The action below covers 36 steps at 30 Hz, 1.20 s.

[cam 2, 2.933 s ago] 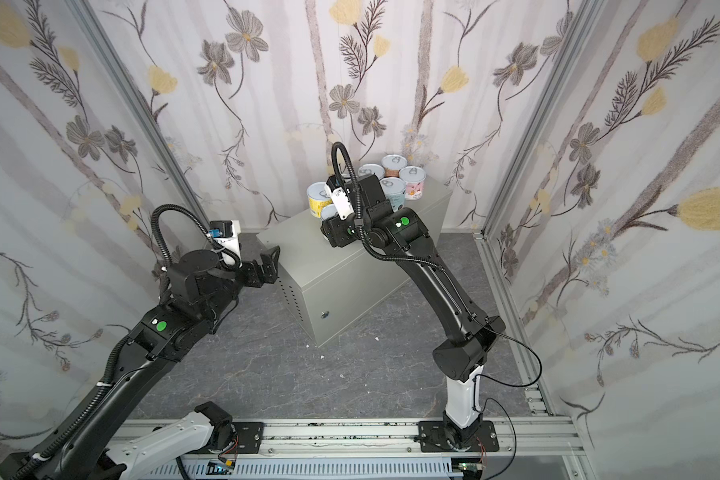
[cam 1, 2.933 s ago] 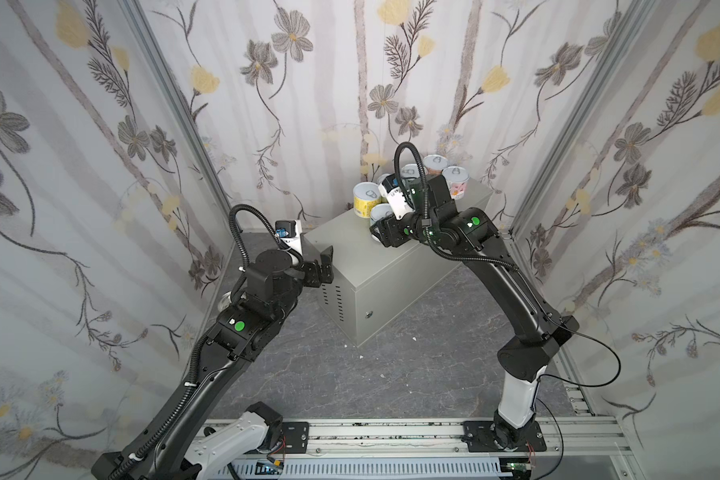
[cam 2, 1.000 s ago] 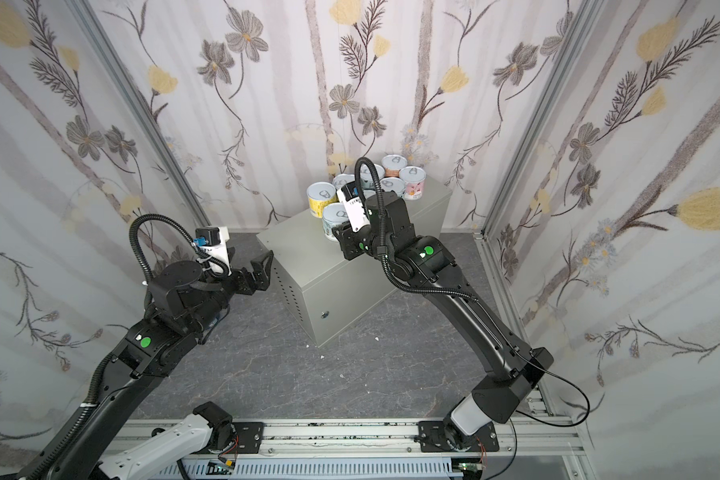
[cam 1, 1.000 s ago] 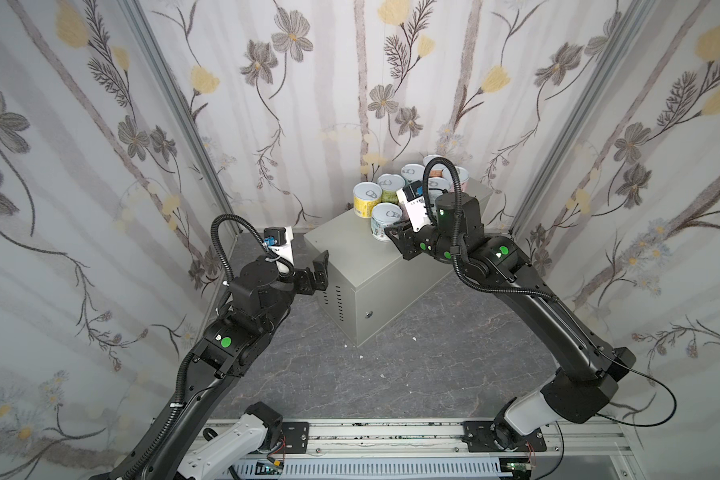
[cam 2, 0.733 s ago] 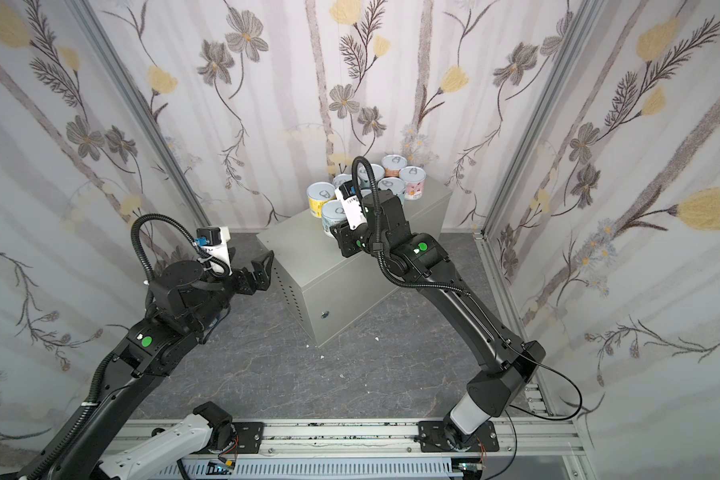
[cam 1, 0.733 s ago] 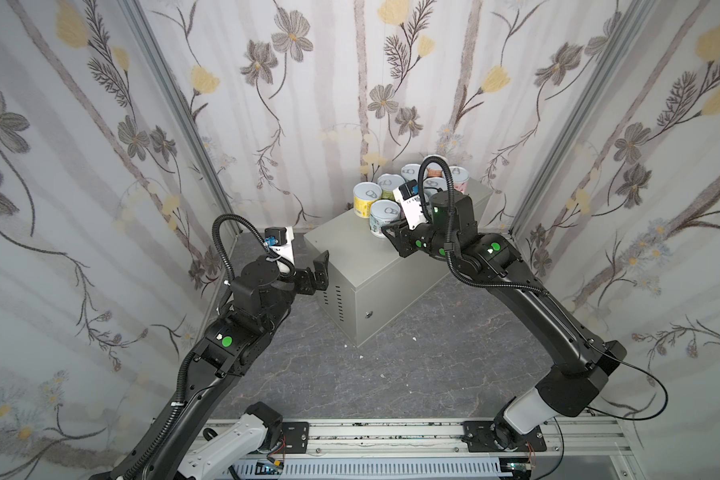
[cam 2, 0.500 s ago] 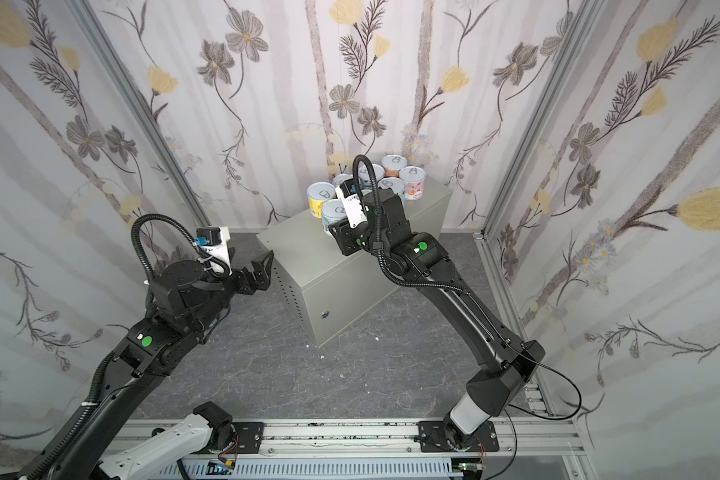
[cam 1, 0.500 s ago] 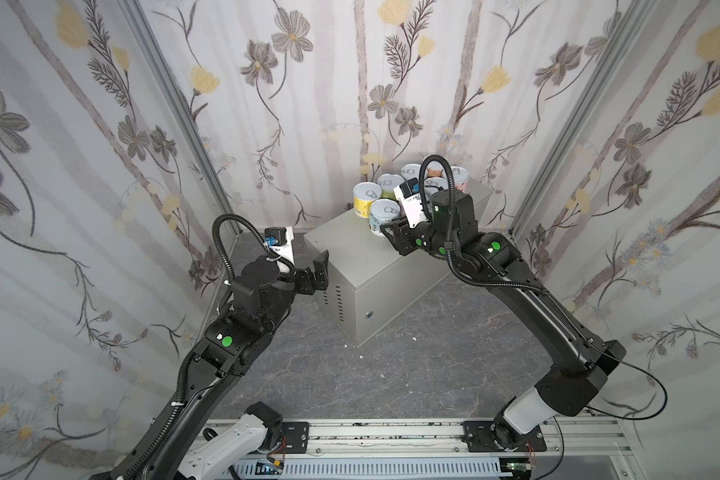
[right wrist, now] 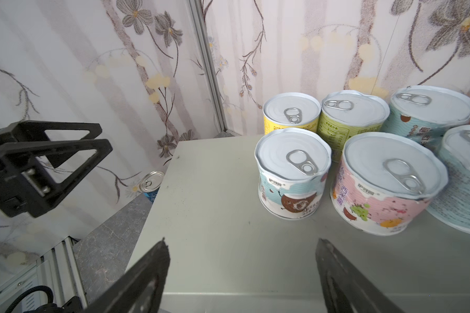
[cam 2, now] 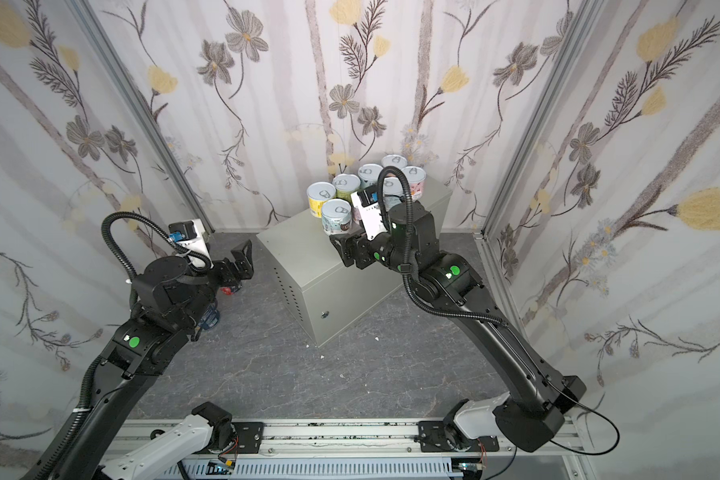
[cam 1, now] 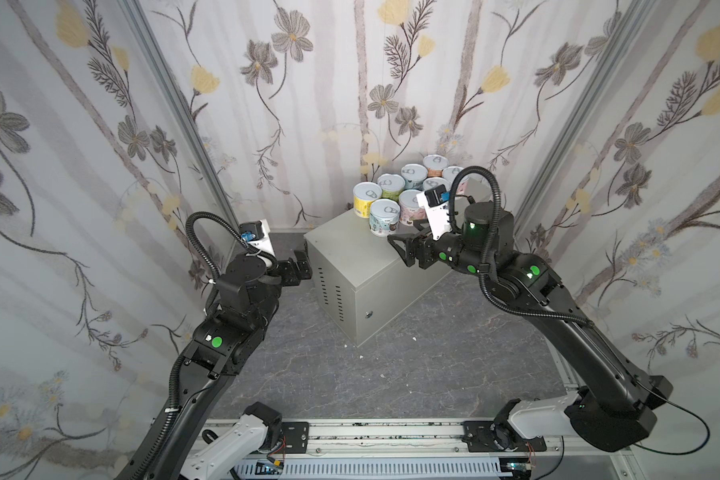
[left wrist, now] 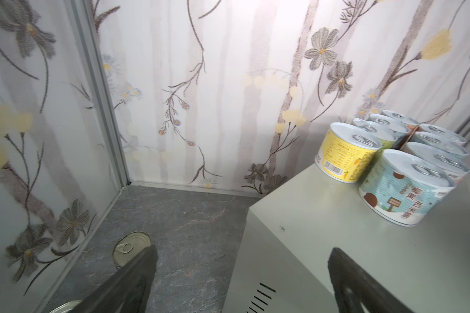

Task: Place and organize the canned foods onto the counter
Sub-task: 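Withdraw the right gripper from the cans while the left arm lowers toward the floor cans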

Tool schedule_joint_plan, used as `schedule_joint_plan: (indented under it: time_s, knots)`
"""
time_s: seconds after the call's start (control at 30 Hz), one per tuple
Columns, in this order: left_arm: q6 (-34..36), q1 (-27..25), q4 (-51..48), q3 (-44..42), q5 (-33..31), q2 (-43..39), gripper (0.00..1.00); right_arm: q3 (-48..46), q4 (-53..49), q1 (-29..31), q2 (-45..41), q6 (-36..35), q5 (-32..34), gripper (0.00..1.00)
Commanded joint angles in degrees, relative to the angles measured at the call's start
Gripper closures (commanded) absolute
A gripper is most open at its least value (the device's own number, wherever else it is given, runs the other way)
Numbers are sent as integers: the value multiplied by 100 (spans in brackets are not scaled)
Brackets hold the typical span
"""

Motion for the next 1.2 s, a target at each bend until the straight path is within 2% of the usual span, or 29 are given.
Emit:
schedule_joint_plan:
  time_s: [0.0,0.1,0.47,0.77,1.17]
  knots:
    - [-198,271,-25,-53,-197,20,0,-535,627,21,-506,35,-13,7]
    - [-334,642,-61,-148,-24,107,0,-1171,904,29,-1093,80,49,0]
    - [-565,1904,-53,-287,376,868,0,-3163,1544,13,-2708,299,275,0]
    - [-946,2330,542,-811,150,1700,0,-4142,2000,12,-3278,365,263,0]
    - [-735,2575,1529,-857,-212,3278,0,-4653,2199,-80,-3448,267,17,0]
